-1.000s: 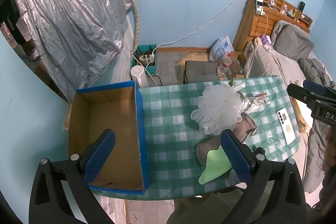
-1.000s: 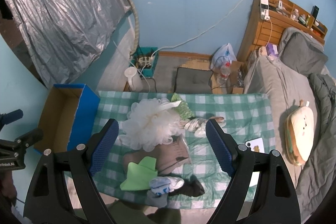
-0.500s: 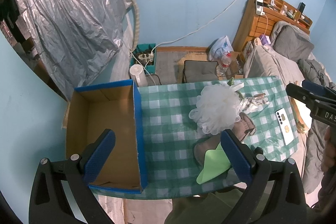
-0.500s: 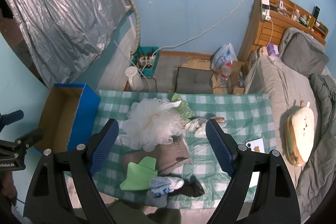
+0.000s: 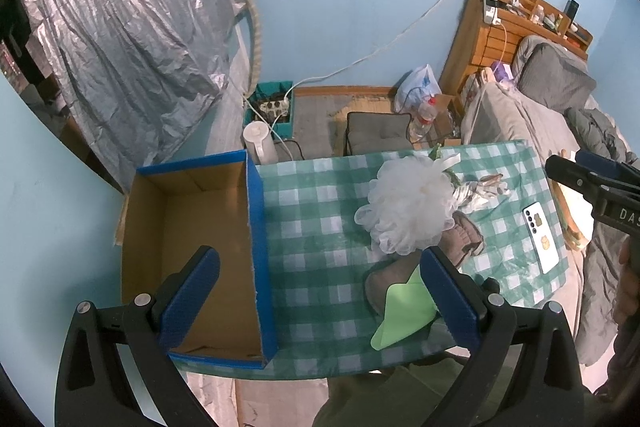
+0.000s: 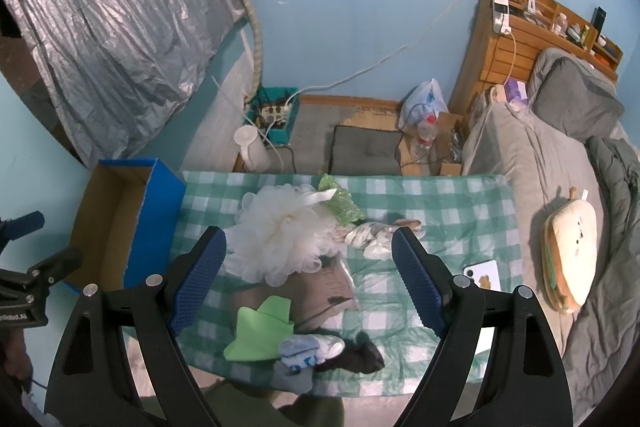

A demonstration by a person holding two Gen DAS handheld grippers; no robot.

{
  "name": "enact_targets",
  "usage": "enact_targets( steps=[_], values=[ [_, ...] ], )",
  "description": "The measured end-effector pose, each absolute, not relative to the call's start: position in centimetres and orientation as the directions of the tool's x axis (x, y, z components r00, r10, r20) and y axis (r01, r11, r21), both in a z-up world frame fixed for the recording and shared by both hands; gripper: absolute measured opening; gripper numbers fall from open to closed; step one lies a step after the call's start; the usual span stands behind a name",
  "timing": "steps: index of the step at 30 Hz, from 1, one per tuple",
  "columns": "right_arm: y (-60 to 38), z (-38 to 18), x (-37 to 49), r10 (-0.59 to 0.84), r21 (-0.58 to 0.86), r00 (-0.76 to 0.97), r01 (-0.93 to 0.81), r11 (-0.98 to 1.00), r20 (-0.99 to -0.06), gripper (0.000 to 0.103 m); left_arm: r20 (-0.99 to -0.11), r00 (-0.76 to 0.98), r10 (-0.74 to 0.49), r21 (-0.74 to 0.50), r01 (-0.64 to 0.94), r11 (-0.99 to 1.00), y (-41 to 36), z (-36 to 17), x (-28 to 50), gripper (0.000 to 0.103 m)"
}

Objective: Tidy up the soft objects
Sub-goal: 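Move both tools toward the pile of soft items on the table, then grasp the light-blue rolled sock with the right gripper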

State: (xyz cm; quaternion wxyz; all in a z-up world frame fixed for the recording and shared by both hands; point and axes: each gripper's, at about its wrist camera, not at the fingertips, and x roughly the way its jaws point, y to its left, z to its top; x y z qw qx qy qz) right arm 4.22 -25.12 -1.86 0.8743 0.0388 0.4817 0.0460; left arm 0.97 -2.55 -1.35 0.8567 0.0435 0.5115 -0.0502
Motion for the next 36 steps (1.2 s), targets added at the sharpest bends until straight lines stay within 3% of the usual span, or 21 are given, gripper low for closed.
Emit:
enact_targets(
  steps=[27, 36],
  values=[
    [-28.0, -2.6, 4.7, 0.116, 0.122, 0.508, -0.022, 0.992, -0.854, 0.084, -0.897, 0.437, -0.062, 0.020, 0.180, 0.983, -6.2, -2.7, 2.4, 0.101],
    [-29.2, -5.5, 4.2, 0.136, 0.155, 0.445, 0.006, 0.988, -0.885, 0.084, -0.919, 0.388, -0.067, 0.026, 0.231, 0.973, -7.3, -5.6, 2.8, 0.101]
  ],
)
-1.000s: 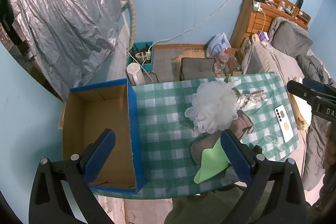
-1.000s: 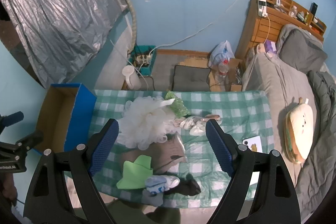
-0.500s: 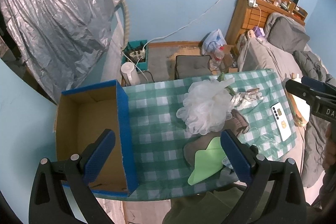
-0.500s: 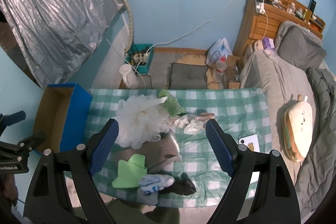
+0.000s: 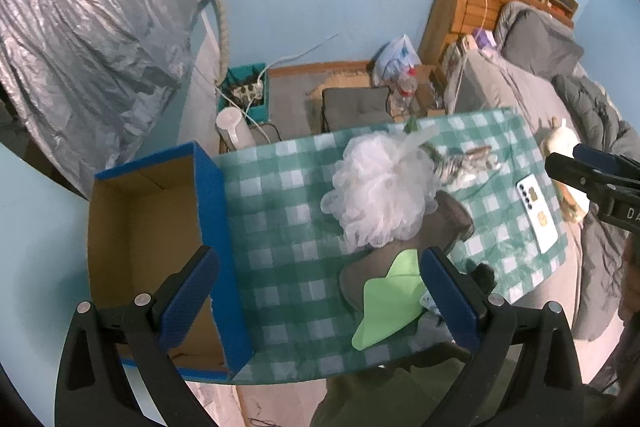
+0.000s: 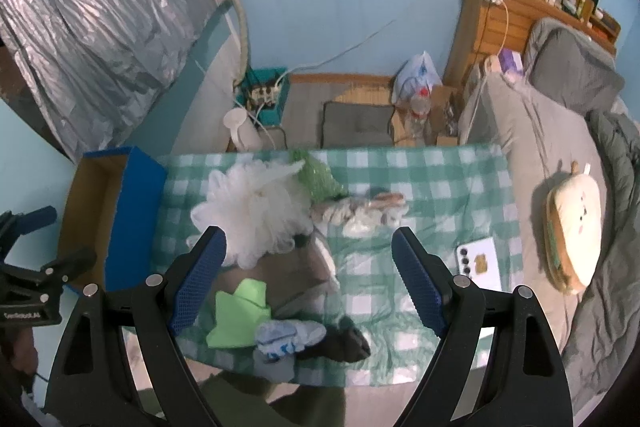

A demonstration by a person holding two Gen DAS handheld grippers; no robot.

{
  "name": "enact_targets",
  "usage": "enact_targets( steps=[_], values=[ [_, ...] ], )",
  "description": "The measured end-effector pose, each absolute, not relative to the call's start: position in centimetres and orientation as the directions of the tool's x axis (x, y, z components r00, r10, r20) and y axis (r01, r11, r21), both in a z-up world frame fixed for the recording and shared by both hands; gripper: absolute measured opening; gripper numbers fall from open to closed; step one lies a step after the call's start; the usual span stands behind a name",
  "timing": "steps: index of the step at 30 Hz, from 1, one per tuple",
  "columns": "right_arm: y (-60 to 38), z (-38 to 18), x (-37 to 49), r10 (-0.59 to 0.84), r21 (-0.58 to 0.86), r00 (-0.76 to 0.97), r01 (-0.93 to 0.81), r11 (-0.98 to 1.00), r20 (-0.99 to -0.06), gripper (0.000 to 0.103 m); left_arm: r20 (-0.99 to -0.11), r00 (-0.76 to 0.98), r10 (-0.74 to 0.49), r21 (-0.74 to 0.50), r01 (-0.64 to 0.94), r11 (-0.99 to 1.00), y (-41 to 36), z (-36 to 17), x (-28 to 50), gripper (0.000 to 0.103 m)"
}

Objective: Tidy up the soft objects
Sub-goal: 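Grasp the light-blue rolled sock with the right gripper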

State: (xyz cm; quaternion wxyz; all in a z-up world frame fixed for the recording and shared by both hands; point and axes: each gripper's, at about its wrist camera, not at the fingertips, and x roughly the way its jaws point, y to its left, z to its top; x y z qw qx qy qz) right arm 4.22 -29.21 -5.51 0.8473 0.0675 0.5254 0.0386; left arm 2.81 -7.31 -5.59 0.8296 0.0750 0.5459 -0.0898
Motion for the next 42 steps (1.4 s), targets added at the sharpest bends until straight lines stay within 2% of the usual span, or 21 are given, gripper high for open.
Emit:
enact_targets(
  steps=[12, 22, 42],
  values=[
    [-28.3, -11.9, 1.9, 0.167, 0.172, 0.310, -0.011, 0.985, -0.936, 0.084, -0.950, 0.306, -0.056, 0.043, 0.306, 0.951, -8.3, -10.8, 1.7, 0.101],
    [-25.1, -16.9, 0.2, 0.200, 0.176, 0.209, -0.128, 0.976, -0.957, 0.084, -0.965, 0.259, -0.048, 0.047, 0.349, 0.936, -8.4, -14.9, 0.6, 0.101],
    [-22.0, -24.5, 0.0, 0.148, 0.121, 0.093, -0.252, 0.960, -0.985, 0.084, -0.977, 0.213, -0.029, 0.059, 0.396, 0.916, -8.9, -21.4, -1.7, 0.101]
  ],
)
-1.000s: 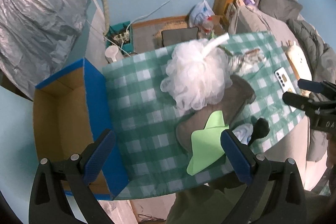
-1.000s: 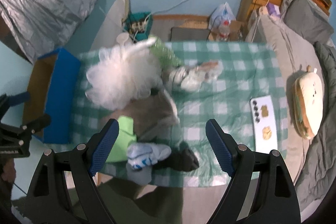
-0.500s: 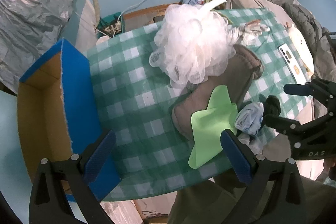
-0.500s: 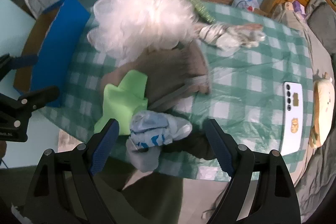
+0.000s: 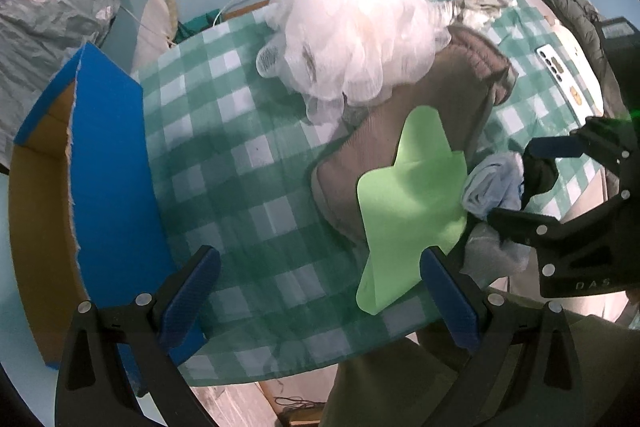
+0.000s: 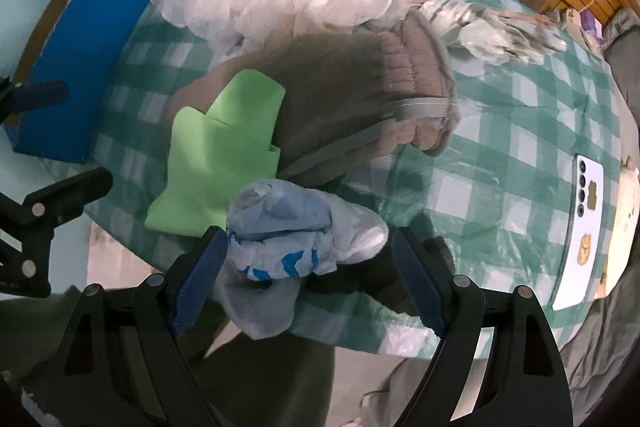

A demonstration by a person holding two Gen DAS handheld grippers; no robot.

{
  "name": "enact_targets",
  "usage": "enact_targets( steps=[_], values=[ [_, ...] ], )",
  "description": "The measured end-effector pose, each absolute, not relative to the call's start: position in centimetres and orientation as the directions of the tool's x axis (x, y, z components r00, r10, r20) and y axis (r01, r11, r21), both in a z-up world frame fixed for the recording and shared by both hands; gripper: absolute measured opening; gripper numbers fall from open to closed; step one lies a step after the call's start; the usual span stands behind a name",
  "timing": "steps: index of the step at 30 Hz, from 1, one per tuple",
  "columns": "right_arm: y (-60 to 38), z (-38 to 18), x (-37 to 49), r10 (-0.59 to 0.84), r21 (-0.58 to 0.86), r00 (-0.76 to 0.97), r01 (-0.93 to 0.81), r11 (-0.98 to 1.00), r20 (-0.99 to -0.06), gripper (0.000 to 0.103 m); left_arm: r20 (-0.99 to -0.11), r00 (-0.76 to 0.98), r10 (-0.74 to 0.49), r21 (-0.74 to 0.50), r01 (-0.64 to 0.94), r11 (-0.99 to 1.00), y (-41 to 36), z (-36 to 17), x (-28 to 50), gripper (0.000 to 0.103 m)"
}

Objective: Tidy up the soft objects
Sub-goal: 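Grasp the light-blue rolled sock with the right gripper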

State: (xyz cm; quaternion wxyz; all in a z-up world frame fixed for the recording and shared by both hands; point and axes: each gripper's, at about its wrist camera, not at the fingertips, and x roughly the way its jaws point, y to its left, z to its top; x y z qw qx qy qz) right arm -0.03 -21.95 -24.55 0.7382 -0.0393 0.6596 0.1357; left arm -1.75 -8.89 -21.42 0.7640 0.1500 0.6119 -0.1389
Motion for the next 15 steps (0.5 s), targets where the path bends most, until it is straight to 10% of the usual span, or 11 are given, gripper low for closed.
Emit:
enact_targets(
  steps=[15],
  values=[
    [-20.2, -27.9, 0.6, 0.139, 0.107, 0.091, -0.290, 0.951, -0.986, 0.075, -0.982, 0.182, -0.053, 0.021, 0.382, 0.924, -8.9, -24.0, -2.5, 0.100]
  ],
)
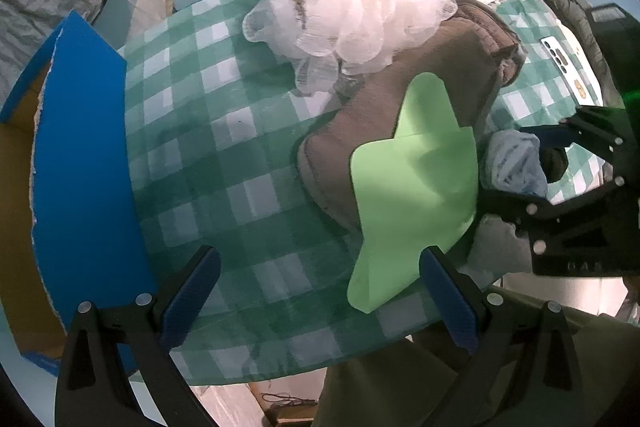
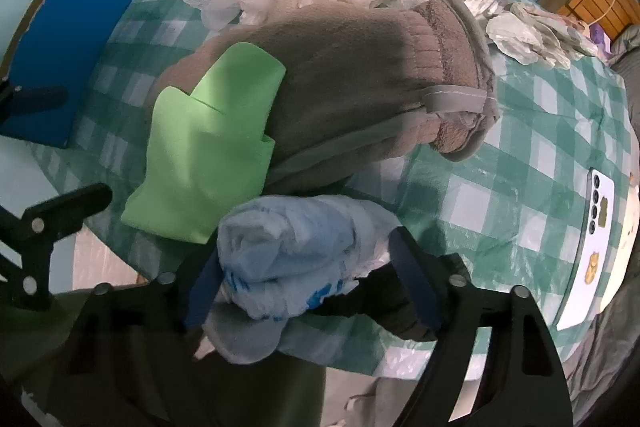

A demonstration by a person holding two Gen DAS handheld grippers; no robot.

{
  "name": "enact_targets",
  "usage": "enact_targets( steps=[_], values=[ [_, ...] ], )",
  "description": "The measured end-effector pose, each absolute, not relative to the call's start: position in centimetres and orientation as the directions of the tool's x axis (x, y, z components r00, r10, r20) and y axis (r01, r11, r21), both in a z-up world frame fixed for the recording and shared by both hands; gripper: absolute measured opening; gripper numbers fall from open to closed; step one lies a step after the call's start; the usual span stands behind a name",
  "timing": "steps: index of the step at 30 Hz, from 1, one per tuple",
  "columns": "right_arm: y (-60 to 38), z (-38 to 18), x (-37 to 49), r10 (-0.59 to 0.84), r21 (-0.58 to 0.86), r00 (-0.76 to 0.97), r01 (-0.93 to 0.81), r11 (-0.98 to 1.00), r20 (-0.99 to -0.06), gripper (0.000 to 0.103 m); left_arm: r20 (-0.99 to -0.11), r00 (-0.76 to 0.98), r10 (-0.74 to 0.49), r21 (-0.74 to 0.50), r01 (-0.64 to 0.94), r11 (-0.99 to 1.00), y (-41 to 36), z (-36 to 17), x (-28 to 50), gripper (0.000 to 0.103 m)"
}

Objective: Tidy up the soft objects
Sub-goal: 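Grasp the light-blue rolled sock with the right gripper, then grasp the lime-green cloth with the left gripper while the right gripper holds the sock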

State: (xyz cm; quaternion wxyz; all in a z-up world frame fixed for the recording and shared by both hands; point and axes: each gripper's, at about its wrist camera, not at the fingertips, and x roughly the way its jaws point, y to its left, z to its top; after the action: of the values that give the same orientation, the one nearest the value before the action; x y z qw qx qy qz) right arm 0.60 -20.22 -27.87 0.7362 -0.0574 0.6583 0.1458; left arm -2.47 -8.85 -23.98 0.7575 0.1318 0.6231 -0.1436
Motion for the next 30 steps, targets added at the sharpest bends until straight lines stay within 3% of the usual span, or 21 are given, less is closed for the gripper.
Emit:
enact_targets(
  steps=[5, 7, 22, 23, 25, 30],
  values=[
    [-21.0, -27.3, 1.0, 0.197, 0.159, 0.118, -0.274, 0.948, -0.973, 0.059, -0.982, 0.182, -0.051, 0.030, 0.413, 0.910, -10.0, -24.4, -3.0, 0.100],
    [-21.4, -27.1, 1.1, 0.216, 0.177, 0.131, -0.259, 0.950, -0.968, 0.057, -0.981, 0.186, -0.052, 0.033, 0.426, 0.904, -10.5, -24.5, -3.3, 0.100],
    [-27.0, -24.6, 0.6, 0.365, 0.346, 0.196, -0.124, 0.930, -0.910, 0.056, -0.986, 0.164, -0.007, 0.074, 0.482, 0.873, -13.6, -27.5, -4.6, 0.100],
    [-26.9, -24.5, 0.4, 0.367, 0.349, 0.198, -0.122, 0.929, -0.909, 0.056, -0.986, 0.165, -0.001, 0.080, 0.484, 0.871, -13.7, -27.7, -4.8, 0.098],
    [-26.8, -24.2, 0.4, 0.372, 0.354, 0.200, -0.121, 0.927, -0.906, 0.056, -0.986, 0.165, 0.013, 0.093, 0.490, 0.867, -14.1, -28.1, -5.0, 0.080],
    [-26.8, -23.3, 0.4, 0.382, 0.363, 0.208, -0.125, 0.923, -0.900, 0.056, -0.984, 0.180, 0.015, 0.101, 0.479, 0.872, -14.4, -28.2, -5.3, 0.066]
  ],
)
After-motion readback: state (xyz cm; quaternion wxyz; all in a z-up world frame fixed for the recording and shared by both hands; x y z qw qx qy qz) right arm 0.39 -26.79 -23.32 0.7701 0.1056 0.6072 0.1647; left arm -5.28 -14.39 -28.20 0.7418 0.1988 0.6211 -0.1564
